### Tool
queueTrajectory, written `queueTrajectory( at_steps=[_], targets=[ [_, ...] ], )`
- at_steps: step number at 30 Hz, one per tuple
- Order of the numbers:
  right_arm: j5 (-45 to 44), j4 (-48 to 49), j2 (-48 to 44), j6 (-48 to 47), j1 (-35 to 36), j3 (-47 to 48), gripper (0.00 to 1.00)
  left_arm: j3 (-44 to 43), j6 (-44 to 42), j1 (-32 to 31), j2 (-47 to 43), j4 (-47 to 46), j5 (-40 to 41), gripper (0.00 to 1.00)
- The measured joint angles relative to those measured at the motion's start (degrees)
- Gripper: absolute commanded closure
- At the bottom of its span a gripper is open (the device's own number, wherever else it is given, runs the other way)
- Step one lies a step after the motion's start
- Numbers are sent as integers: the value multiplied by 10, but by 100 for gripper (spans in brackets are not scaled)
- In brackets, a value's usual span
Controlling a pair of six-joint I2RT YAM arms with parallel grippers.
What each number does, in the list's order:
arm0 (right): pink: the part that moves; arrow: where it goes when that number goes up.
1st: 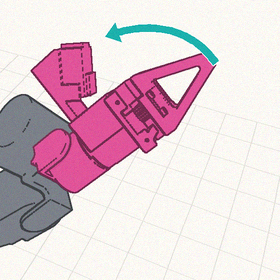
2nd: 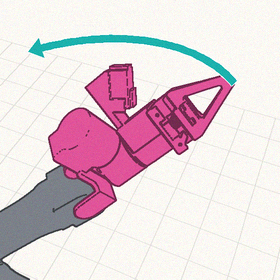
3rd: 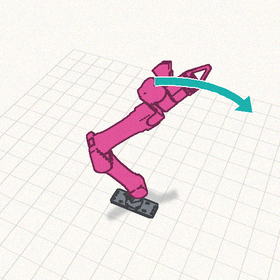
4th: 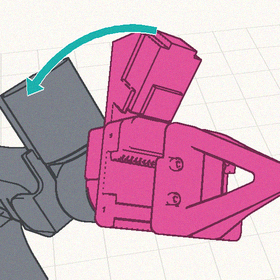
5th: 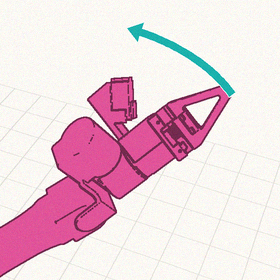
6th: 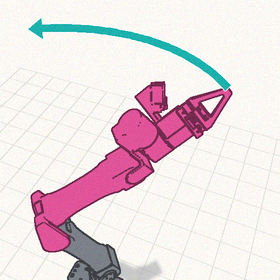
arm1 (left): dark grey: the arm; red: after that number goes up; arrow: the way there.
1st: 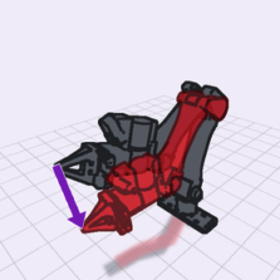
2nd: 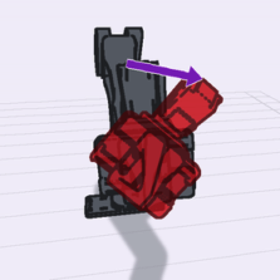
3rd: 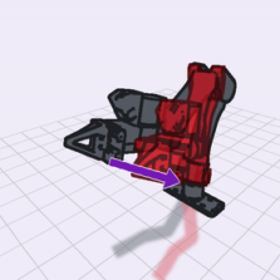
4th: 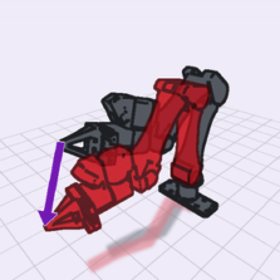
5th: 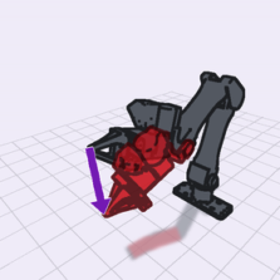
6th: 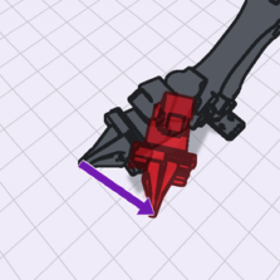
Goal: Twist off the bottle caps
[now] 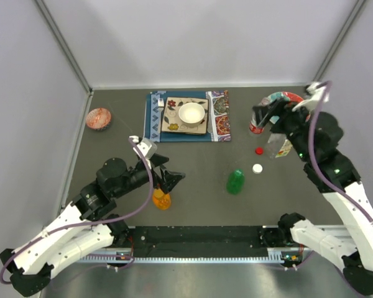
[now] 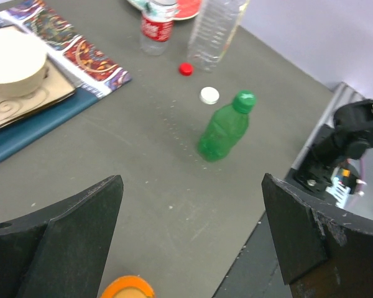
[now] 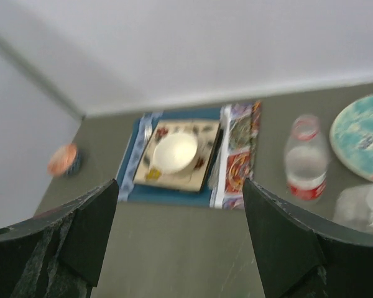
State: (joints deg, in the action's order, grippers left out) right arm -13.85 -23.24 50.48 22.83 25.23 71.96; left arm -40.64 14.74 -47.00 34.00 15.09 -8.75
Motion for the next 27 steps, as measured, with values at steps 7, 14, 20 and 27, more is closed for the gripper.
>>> queueTrajectory(
  at_steps=[7,14,20,27],
  targets=[
    [19,-17,10,8,150,-174,13,-17,-5,0,18,25,88,1],
    [-12,-33,36,21,212,-247,13,-17,2,0,33,32,111,1],
    [-41,-12,26,34,216,-274,15,-17,8,0,44,32,112,1],
    [-57,-17,15,58,250,-320,19,-17,8,0,49,31,111,1]
  ],
)
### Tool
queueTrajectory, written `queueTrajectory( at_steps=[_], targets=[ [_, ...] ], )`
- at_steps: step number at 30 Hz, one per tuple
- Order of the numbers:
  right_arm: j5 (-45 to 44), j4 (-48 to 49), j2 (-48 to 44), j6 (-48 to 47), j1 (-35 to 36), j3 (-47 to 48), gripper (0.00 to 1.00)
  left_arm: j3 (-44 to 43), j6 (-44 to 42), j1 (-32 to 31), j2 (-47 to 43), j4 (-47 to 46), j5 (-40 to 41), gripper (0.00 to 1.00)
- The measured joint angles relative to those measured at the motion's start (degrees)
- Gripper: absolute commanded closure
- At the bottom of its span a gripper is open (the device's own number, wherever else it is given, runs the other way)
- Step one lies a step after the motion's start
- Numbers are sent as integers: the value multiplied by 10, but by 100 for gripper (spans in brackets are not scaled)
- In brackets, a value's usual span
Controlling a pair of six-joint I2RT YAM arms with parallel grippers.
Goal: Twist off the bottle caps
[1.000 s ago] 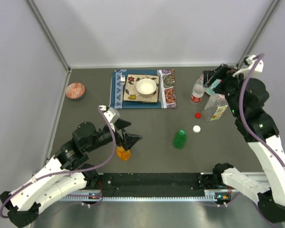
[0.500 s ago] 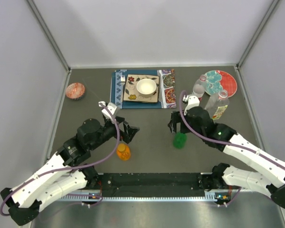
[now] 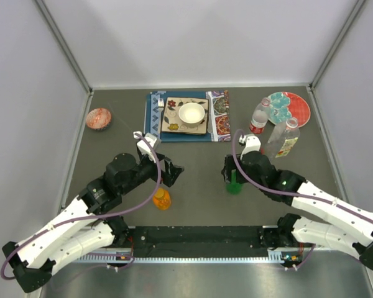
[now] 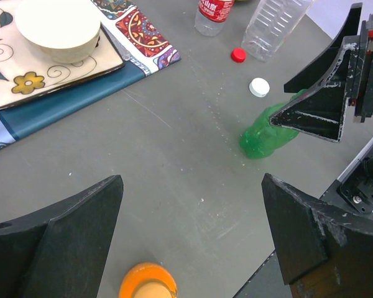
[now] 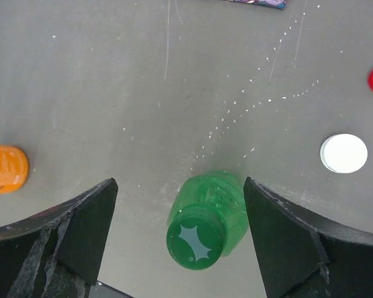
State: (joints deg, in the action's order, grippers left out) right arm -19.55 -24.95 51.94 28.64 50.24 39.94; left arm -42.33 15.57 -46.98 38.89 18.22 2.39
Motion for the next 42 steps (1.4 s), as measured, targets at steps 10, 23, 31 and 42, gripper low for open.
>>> queueTrajectory(
  at_steps=[10,23,31,42],
  targets=[
    [-15,2,-12,19,6,-9,36,4,2,0,1,-1,-2,1],
    [-28,-8,-22,30,6,-25,69,14,8,0,1,-1,-12,1],
    [-8,-33,-30,22,7,6,100,14,9,0,1,-1,-7,1],
    [182,-33,134,22,7,298,100,-50,56,164,30,-27,-107,1]
  ],
)
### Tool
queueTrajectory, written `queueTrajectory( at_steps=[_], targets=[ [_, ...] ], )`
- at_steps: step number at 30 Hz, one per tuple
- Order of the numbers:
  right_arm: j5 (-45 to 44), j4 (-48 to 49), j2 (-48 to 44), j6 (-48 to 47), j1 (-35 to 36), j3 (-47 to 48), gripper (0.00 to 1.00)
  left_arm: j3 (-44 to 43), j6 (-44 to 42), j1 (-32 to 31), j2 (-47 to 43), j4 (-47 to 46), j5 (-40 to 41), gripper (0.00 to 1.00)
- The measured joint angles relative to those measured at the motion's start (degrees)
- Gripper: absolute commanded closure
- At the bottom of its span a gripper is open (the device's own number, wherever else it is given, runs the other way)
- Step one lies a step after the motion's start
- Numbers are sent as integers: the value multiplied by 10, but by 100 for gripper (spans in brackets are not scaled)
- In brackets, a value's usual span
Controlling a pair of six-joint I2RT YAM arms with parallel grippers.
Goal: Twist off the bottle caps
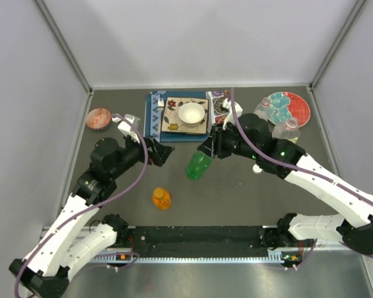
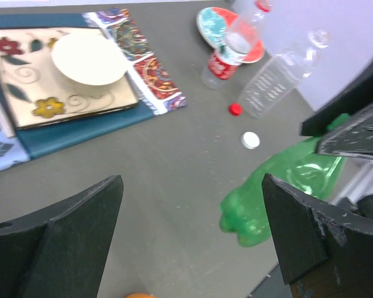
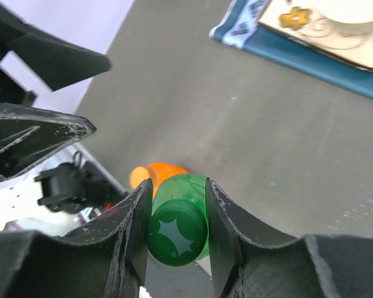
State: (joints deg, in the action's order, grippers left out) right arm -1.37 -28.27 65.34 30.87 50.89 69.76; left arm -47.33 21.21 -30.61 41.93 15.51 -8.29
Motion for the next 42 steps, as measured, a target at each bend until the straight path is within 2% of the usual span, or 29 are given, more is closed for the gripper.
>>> queueTrajectory(
  at_steps=[2,7,13,17,25,28,29,32,36,40,41,42],
  targets=[
    [43,0,16,3,0,20,100,1,13,28,-4,-15,-63,1],
    [136,-1,23,10,-1,36,100,19,35,32,-14,-89,-213,1],
    [196,8,23,14,-2,70,100,44,62,29,-2,-160,-328,1],
    [213,14,28,15,-4,89,100,47,72,15,24,-189,-380,1],
    [223,26,45,18,-4,103,100,48,70,-16,36,-203,-419,2],
    [226,26,53,20,-4,110,100,48,65,-25,40,-204,-426,16],
    [228,27,54,21,-4,110,100,49,61,-26,42,-204,-428,25],
    [233,28,54,25,-4,110,100,51,54,-31,47,-205,-431,31],
    [235,27,54,27,-4,110,100,52,47,-34,50,-205,-431,46],
    [235,26,54,26,-4,110,100,52,40,-36,52,-206,-428,51],
    [235,26,54,26,-4,110,78,52,38,-37,52,-205,-425,51],
    [235,26,54,26,-4,110,68,52,36,-38,52,-204,-422,51]
  ],
)
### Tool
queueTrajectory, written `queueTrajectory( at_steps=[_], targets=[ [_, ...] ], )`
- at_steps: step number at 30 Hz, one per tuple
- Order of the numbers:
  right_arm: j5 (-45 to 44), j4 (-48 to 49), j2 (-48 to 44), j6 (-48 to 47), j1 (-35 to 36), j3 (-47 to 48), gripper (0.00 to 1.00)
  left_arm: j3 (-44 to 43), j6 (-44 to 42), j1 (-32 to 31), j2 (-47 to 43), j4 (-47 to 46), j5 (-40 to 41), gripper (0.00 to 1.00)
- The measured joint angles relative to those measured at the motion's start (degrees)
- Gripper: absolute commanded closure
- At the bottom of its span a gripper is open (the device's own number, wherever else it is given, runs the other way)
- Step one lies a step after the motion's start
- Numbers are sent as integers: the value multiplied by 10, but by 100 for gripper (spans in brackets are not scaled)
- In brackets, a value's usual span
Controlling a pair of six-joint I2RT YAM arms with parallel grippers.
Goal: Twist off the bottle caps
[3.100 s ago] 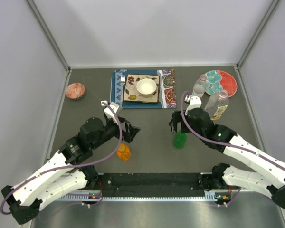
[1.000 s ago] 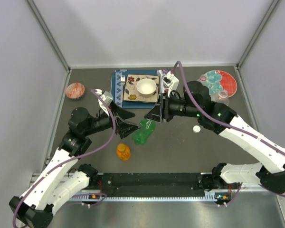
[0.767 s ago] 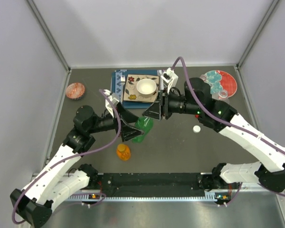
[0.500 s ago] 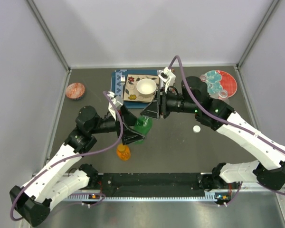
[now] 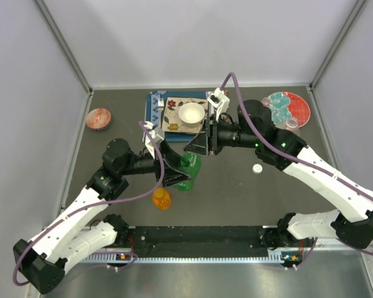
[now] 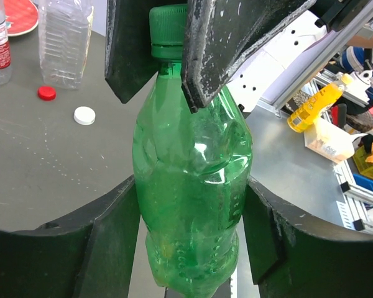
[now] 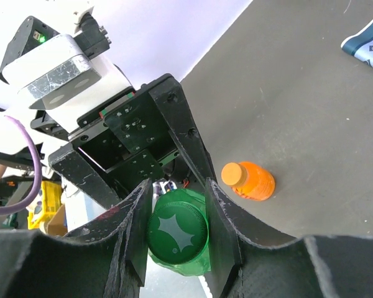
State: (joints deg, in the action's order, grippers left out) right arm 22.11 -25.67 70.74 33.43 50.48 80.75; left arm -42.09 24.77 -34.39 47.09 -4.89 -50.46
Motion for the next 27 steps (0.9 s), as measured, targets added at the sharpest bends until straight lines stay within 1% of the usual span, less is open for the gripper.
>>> queueTrajectory(
  at_steps=[1,2,3,4,7,8,10,11,12,13,16,21,24,27],
  targets=[
    [-2,0,-1,-1,0,0,48,0,-5,-1,-1,2,5,53],
    [-5,0,-1,-2,0,-1,42,0,-10,-2,-3,6,14,53],
    [-9,0,-2,0,0,-1,37,0,-17,-3,-7,10,26,53],
    [-16,3,-4,2,0,-1,30,0,-25,-5,-11,19,39,56],
    [-42,4,-17,4,0,-1,25,-2,-53,-7,-23,49,97,59],
    [-53,5,-24,5,0,-1,24,-4,-59,-9,-24,56,112,62],
    [-78,8,-38,7,0,-1,25,-11,-75,-16,-25,78,161,64],
    [-89,9,-44,8,1,-1,25,-15,-83,-22,-25,87,187,66],
    [-102,9,-48,9,2,-1,27,-18,-89,-28,-25,95,206,67],
    [-118,9,-52,12,2,-1,30,-21,-96,-37,-25,101,233,67],
    [-162,9,-54,20,6,-1,35,-28,-116,-79,-25,117,324,67],
    [-223,6,-38,33,12,0,37,-38,-151,-159,-17,135,460,68],
    [-246,3,-21,39,14,1,39,-45,-165,-187,-7,139,511,69],
    [-257,-2,-5,42,16,4,41,-47,-175,-198,-3,142,547,69]
  ],
)
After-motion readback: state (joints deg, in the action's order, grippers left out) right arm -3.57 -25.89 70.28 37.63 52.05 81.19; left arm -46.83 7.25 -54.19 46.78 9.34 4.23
